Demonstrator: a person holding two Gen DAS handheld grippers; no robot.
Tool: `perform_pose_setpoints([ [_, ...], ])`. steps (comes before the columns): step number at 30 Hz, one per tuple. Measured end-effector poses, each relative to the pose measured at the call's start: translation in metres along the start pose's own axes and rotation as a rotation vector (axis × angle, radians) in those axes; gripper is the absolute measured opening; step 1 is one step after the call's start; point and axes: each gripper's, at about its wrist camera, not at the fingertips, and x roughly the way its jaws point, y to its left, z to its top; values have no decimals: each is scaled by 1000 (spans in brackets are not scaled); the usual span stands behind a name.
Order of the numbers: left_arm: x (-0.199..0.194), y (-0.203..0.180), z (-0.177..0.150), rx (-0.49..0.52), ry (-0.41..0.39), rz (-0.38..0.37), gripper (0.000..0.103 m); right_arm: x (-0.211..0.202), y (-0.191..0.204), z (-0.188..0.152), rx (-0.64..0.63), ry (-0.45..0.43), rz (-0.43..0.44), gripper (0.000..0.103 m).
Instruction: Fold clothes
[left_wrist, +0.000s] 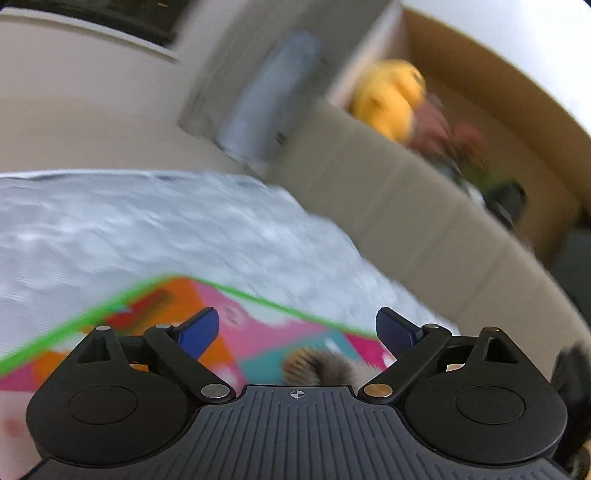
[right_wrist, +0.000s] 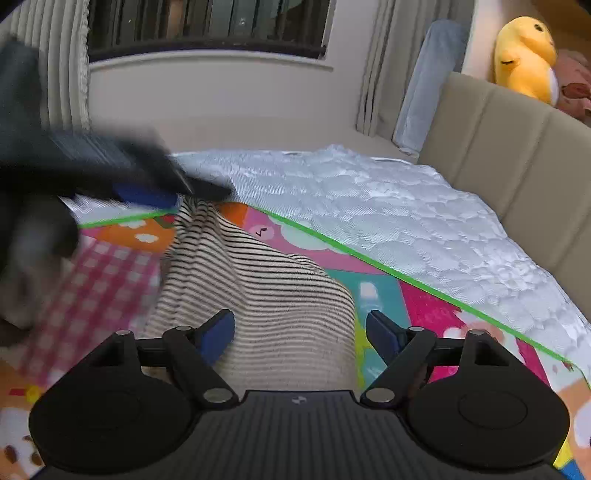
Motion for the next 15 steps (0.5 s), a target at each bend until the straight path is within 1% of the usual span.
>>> perform_pose_setpoints([
  [1,9,-7,-5,25,31,7,90,-6,0,-4,7,-11,-7,82],
  [2,17,-9,-9,52,59,35,69,-12,0,-8,12,-22,-17,82],
  [3,21,-7,-13,57,82,70,52,-15,0,-11,11,-32,-31,83],
  [4,24,-3,-17,57,104,107,49,-15,-1,-15,14,-34,-40,83],
  [5,22,8,-19,15,125,129,51,-14,-3,-19,19,-32,-46,84],
  [7,15,31,-23,-90,166,165,57,-2,-8,-26,61,2,-27,85],
  [9,8,46,-25,-147,186,197,65,9,-14,-30,99,38,-6,86],
  [11,6,48,-28,-145,186,214,68,17,-20,-32,131,73,12,91],
  [14,3,34,-29,-91,174,248,69,19,-34,-34,217,114,49,91],
  [15,3,28,-28,-72,170,258,69,18,-36,-37,228,122,50,92],
])
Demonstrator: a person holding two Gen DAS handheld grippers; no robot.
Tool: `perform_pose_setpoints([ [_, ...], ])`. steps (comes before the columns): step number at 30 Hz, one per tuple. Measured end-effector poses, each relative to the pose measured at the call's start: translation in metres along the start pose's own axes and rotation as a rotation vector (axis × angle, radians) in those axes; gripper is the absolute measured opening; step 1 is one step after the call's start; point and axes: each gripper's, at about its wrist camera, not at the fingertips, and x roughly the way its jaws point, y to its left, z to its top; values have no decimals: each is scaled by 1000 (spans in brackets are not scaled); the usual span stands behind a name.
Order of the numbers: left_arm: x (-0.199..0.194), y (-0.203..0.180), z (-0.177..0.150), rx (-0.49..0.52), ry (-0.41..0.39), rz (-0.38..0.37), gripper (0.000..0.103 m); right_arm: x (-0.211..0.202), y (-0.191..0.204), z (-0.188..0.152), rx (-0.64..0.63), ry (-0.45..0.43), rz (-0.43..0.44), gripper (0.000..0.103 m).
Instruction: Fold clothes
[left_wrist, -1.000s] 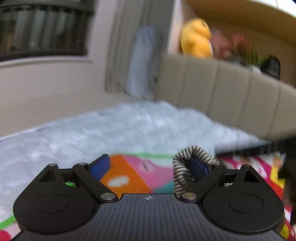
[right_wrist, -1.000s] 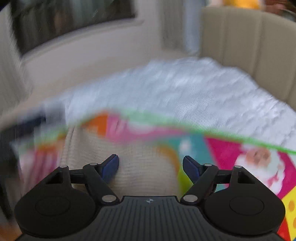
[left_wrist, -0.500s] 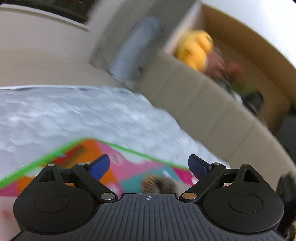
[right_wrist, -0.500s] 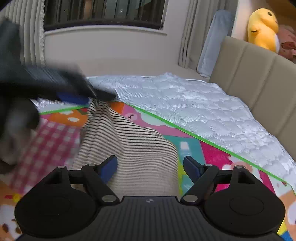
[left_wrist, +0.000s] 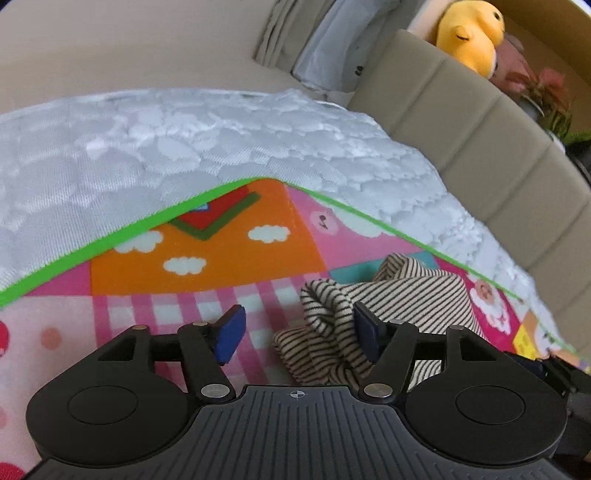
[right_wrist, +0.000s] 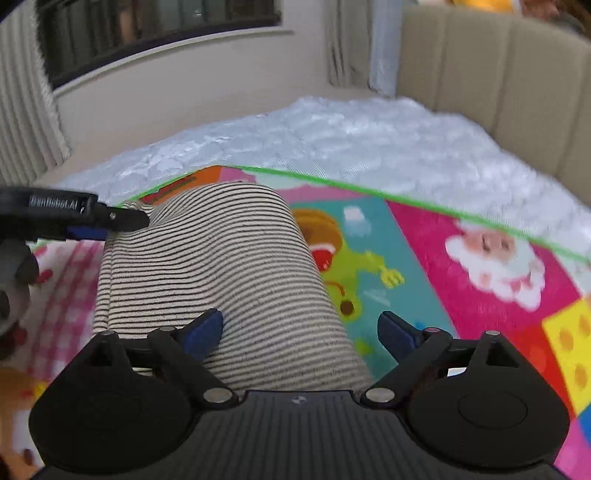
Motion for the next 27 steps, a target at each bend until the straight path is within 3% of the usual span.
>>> perform_pose_setpoints([
  [8,-8,-13,0,58,-8,33,69,-8,14,-6,-119,-32,-105,92],
  [13,-8,-7,-2,19,29,-3,69,-10,21,-5,-192,-47,-186,92],
  [15,-9,-3,-4,-11,61,-28,69,-11,15,-2,-153,-48,-172,92],
  [19,-28,4,-5,-99,77,-16,73,-30,-12,12,35,-102,-55,93],
  [21,-45,3,-5,-138,63,-9,81,-37,-30,23,133,-131,21,93],
  [24,-59,-5,-11,-203,61,-33,92,-26,-56,46,230,-117,170,93],
  [27,-47,-22,-30,-294,140,-86,94,7,-69,66,227,-32,346,93],
])
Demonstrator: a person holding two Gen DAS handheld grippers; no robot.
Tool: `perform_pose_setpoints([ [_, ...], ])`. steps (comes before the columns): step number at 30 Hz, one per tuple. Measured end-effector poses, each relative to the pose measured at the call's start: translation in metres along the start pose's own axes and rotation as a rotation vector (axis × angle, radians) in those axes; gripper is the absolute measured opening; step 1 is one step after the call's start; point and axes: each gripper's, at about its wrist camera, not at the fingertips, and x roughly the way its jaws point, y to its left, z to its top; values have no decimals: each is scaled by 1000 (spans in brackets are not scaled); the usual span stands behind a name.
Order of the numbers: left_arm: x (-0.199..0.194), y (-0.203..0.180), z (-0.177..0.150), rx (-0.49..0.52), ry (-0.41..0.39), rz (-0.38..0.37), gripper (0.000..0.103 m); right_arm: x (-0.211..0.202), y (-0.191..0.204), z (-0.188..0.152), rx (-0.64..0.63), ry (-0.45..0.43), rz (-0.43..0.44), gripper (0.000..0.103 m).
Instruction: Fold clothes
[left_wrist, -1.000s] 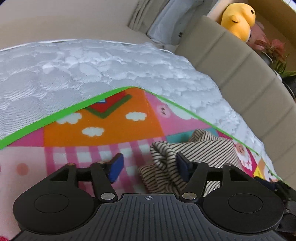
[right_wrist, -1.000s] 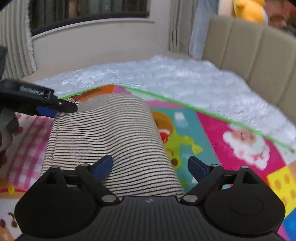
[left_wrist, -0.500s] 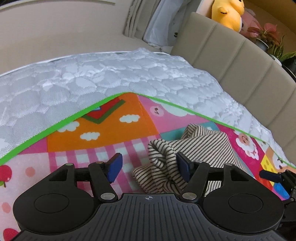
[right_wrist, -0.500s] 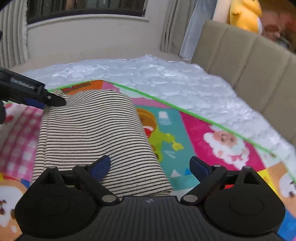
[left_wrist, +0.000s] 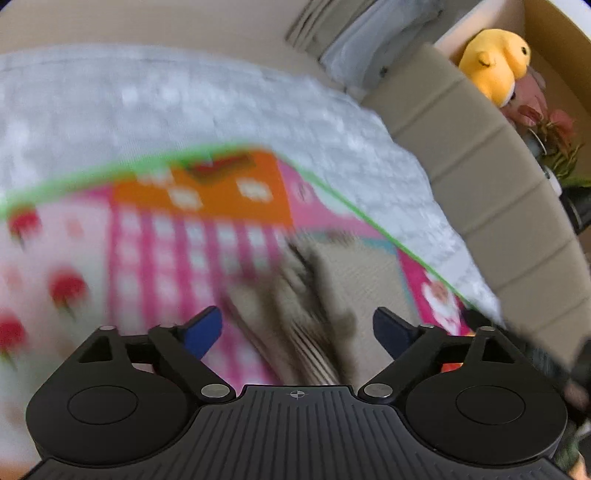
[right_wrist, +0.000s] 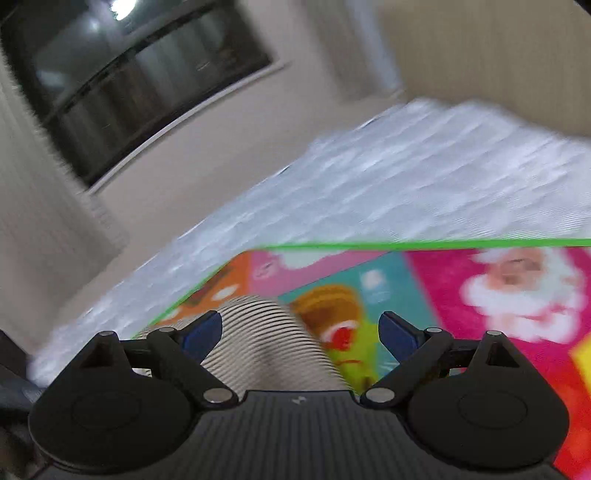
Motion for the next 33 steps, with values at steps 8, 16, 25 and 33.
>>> perform_pose_setpoints([
  [8,59,-17,-27,15,130,27,96,55,-35,-20,31,209,123,95],
  [16,65,-28,-31,119,94,48,96,47,-17,-49,-7,200,112,91],
  [25,50,-7,-23,209,49,4,83,36,26,-78,-82,243,32,91],
  [33,31,4,0,125,9,-10,99,12,14,-50,-35,134,45,95],
])
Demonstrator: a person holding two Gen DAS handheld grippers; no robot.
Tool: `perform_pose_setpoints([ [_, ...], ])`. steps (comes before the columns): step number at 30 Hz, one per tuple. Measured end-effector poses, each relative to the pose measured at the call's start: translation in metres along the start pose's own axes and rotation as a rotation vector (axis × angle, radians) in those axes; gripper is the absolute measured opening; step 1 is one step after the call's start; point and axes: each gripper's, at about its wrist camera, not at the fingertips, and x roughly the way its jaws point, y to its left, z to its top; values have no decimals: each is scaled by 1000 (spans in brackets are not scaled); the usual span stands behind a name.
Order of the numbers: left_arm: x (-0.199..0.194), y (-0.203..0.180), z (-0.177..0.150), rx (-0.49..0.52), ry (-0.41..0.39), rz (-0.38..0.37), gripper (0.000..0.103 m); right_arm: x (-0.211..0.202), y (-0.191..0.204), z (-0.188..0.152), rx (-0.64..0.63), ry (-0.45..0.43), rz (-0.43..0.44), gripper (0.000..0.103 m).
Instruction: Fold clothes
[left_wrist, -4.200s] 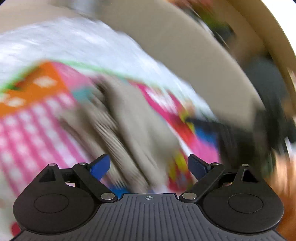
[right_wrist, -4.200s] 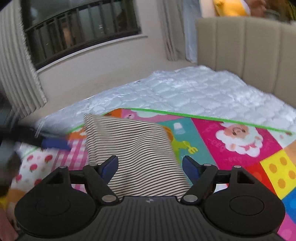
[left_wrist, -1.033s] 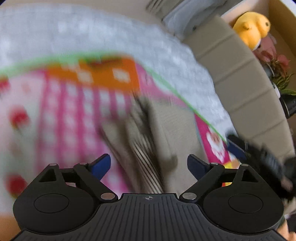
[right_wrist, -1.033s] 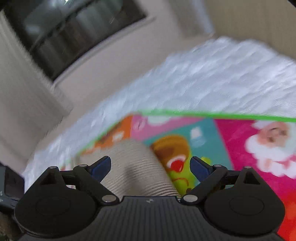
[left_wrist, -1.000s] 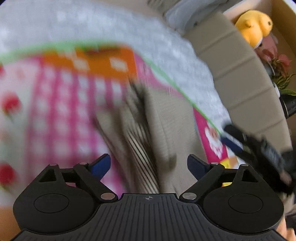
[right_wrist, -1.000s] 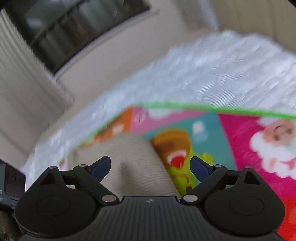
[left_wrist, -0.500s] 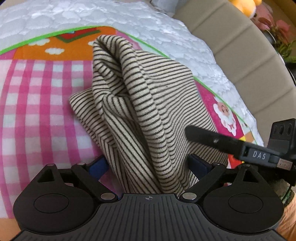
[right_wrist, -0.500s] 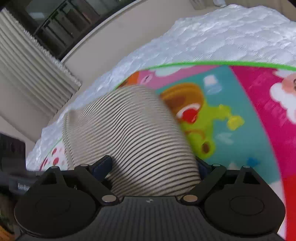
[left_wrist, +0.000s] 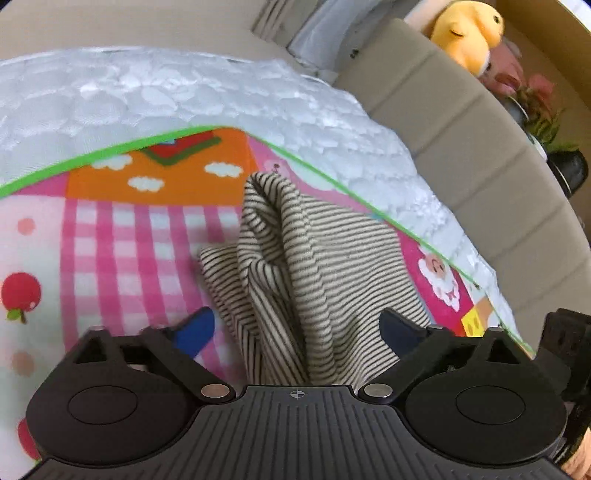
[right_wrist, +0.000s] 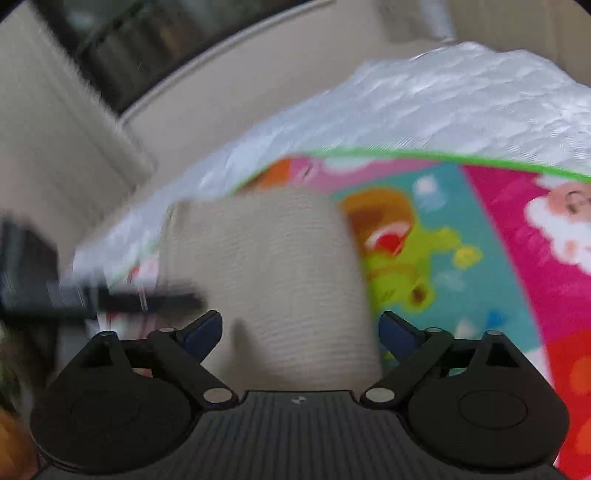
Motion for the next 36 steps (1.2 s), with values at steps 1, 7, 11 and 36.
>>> perform_pose_setpoints([
  [1,6,3,-1,-17,27,1,99,2,-6,3,28,1,11,95],
  [7,30,-12,0,97,121,14,102,33,-14,-3,69,87,41,89],
  [11,26,-14,12,179,179,-5,76,51,16,13,31,111,79,82],
  [36,-112,70,85,188,-345,-62,86,51,174,-2,-493,-140,-23,90],
])
